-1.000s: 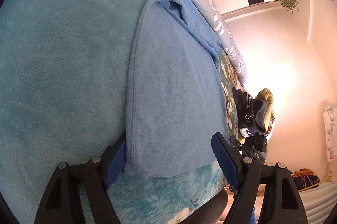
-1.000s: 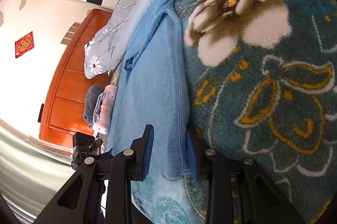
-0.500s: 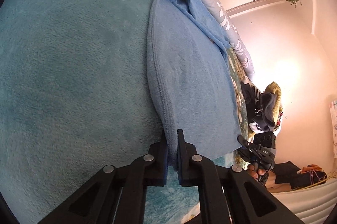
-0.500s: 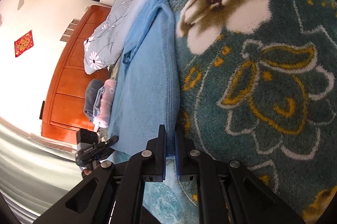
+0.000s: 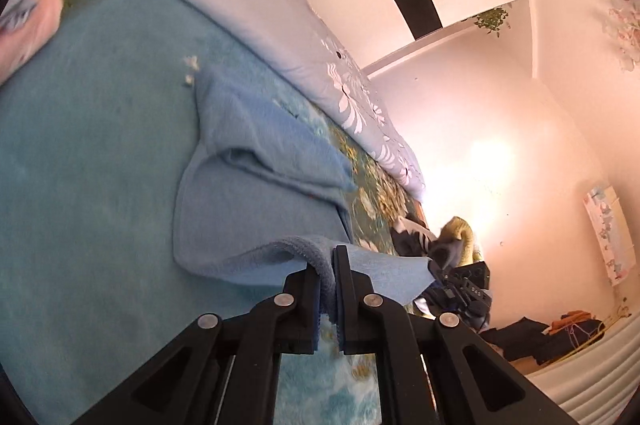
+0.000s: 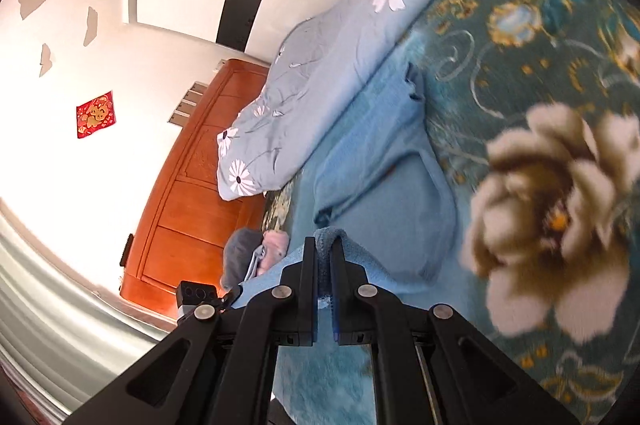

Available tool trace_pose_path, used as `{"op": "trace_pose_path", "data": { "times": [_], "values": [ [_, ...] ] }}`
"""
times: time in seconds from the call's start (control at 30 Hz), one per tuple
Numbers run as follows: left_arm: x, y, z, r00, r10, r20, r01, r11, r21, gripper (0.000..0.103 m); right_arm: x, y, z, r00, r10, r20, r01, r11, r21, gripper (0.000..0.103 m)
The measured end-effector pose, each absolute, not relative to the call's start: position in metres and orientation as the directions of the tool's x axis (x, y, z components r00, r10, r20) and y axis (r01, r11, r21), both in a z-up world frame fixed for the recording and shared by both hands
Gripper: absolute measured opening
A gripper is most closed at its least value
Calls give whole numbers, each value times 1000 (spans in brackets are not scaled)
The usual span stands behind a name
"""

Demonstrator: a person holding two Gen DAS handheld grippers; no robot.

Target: Fold clothes

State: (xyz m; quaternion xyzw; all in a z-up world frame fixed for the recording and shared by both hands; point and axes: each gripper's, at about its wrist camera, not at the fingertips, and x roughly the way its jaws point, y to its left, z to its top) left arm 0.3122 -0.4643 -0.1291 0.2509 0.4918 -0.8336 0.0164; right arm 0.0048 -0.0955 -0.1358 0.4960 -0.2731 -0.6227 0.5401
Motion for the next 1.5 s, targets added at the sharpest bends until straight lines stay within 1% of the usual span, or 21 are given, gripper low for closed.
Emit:
{"op": "trace_pose_path", "data": {
  "times": [0.1, 0.27, 0.43, 0.53, 0.63, 0.77, 0.93, 0.97, 1.03, 1.07, 1.1, 1.2, 1.3, 1.33, 1.5],
  "values": [
    [282, -500, -120, -870, 191, -454, 303, -520, -799, 6, -24, -130, -120, 41, -933, -358, 427, -307, 851, 5],
    [234, -553, -132, -860, 168, -482, 359, -473, -805, 6, -72, -187, -114, -3, -903, -430, 426, -391, 816, 5],
    [194, -594, -157, -851, 164, -500, 401, -414, -817, 6, -115, -228, -134, -23, -856, -517, 404, -481, 778, 5],
    [171, -609, -181, -820, 170, -546, 452, -392, -801, 6, -134, -247, -151, -31, -816, -577, 386, -543, 746, 5],
    [159, -619, -207, -798, 182, -575, 485, -371, -792, 6, -147, -258, -171, -29, -791, -612, 352, -581, 734, 5],
    [154, -626, -232, -800, 215, -561, 491, -304, -817, 7, -156, -268, -191, -19, -757, -653, 335, -620, 709, 5],
    [151, -630, -237, -811, 234, -536, 472, -279, -836, 7, -160, -270, -200, -7, -751, -660, 334, -624, 706, 5],
    [151, -631, -236, -813, 236, -532, 468, -278, -839, 10, -160, -270, -200, -6, -750, -661, 337, -624, 705, 5],
    [149, -631, -232, -826, 233, -514, 453, -270, -850, 22, -161, -271, -198, -6, -756, -654, 340, -617, 710, 8],
    [148, -632, -229, -833, 229, -503, 443, -266, -856, 35, -161, -272, -196, -5, -760, -650, 341, -613, 713, 8],
    [148, -632, -226, -844, 223, -487, 428, -266, -864, 43, -162, -272, -195, -5, -764, -646, 341, -608, 716, 8],
    [148, -633, -217, -868, 197, -455, 399, -266, -877, 50, -164, -272, -189, -12, -782, -624, 343, -589, 732, 10],
    [153, -634, -211, -867, 171, -469, 412, -287, -865, 55, -164, -269, -181, -43, -786, -616, 350, -589, 728, 22],
    [155, -635, -209, -864, 162, -477, 419, -297, -858, 55, -165, -268, -177, -57, -785, -617, 357, -593, 722, 30],
    [169, -634, -201, -838, 124, -532, 464, -353, -812, 57, -162, -247, -166, -106, -766, -634, 399, -617, 679, 33]
  ]
}}
